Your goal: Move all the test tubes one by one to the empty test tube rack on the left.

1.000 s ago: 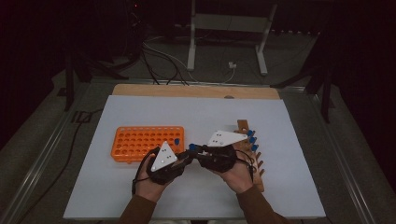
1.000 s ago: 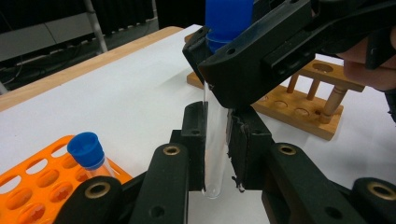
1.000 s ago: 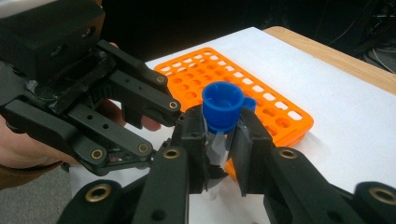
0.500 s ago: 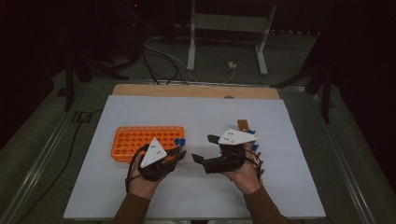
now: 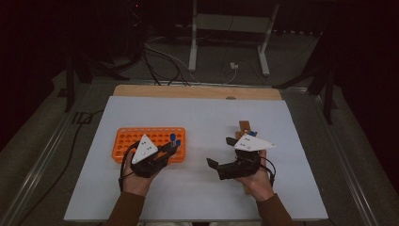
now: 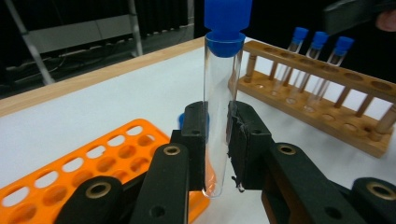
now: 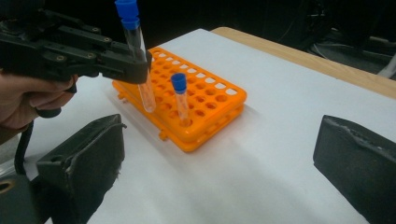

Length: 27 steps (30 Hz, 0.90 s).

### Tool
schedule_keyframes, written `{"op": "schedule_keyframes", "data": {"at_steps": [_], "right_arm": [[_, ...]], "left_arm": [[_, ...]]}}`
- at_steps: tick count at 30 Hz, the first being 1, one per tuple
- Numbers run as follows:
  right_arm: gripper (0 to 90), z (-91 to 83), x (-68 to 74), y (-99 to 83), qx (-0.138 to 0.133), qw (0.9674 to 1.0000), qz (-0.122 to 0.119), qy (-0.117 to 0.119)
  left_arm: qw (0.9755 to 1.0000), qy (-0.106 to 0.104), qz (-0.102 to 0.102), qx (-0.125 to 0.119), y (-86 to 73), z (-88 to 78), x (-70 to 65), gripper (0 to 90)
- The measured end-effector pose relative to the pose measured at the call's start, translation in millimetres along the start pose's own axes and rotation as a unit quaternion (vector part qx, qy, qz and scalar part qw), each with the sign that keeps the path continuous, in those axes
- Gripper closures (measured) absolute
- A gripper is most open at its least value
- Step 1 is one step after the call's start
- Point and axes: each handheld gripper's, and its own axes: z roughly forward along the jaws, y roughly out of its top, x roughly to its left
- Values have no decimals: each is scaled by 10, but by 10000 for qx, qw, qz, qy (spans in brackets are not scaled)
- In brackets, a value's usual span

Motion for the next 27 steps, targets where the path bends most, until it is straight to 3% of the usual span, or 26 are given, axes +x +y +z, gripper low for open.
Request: {"op": "schedule_keyframes", "data": {"at_steps": [10,27], "right_arm": [[21,-161,-54,-103,-81,9999,59,-30],[21,-212,-51,-86,-200,9998,51,18]], "left_arm": [[9996,278,1,13,-46,56,119,778],[9988,360,-174,292,-230,300,183,778]]}}
